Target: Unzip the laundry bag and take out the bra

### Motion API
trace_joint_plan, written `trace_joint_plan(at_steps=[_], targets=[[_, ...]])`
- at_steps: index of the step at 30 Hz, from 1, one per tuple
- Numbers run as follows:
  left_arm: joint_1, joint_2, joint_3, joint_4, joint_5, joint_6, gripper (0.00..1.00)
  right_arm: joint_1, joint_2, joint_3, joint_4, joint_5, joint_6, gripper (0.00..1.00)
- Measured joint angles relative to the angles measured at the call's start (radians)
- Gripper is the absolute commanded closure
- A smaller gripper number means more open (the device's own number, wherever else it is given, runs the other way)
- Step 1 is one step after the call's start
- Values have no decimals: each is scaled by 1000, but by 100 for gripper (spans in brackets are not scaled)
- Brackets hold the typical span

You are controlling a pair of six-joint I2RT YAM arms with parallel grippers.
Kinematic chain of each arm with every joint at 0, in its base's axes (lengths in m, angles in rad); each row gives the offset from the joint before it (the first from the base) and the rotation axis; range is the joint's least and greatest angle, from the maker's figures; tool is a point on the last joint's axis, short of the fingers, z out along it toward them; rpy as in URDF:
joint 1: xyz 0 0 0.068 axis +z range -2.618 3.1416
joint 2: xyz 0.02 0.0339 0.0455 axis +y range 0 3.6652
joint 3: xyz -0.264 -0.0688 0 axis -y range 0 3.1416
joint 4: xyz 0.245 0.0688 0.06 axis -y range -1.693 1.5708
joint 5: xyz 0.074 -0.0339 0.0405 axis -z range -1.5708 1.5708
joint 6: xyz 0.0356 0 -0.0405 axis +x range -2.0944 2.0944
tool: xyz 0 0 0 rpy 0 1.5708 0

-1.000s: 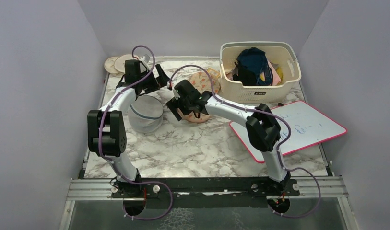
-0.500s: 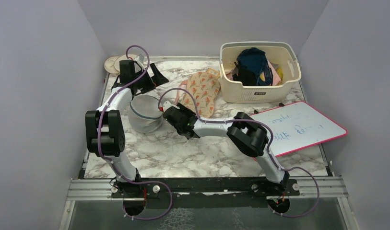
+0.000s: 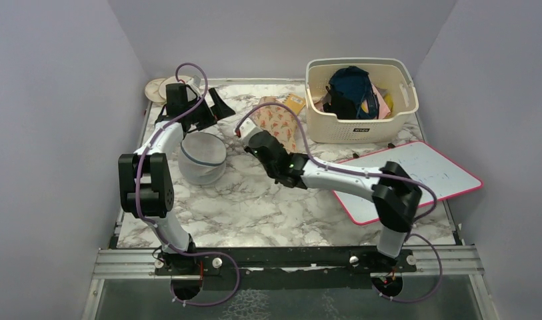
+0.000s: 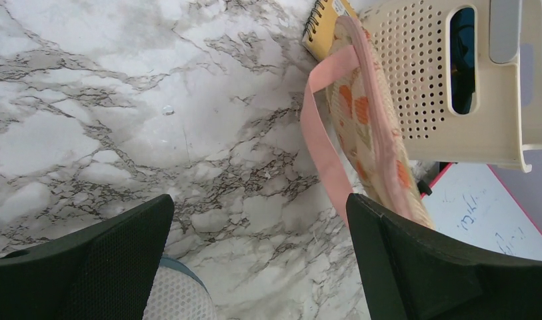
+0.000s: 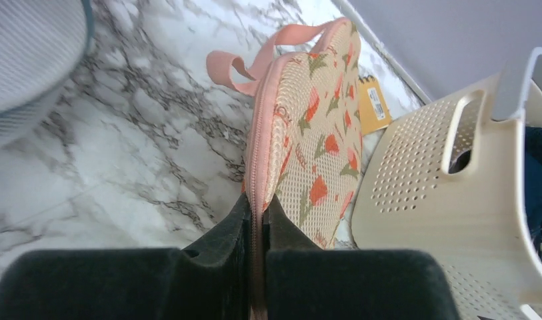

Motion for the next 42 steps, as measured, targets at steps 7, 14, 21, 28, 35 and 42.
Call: trace_joint_plan(at_steps=[7,14,21,28,35,42], targets=[[-1,0,0,6,14,-7,1,-1,-276,-127,16,-140,50,99],[-1,0,-2,14,21,-10,1,-2,-487,-213,-44,-406,121,99],[-1,-33,-8,13,17,5,1,-81,-621,-326,-44,-767,200,99],[-1,-81,-8,21,8,24,1,-161,-581,-381,-75,-821,255,99],[-1,-80,-8,18,9,24,1,-157,-564,-228,-214,-583,282,98],[-1,-80,-8,18,9,24,1,-73,-502,-124,-341,-420,317,64]])
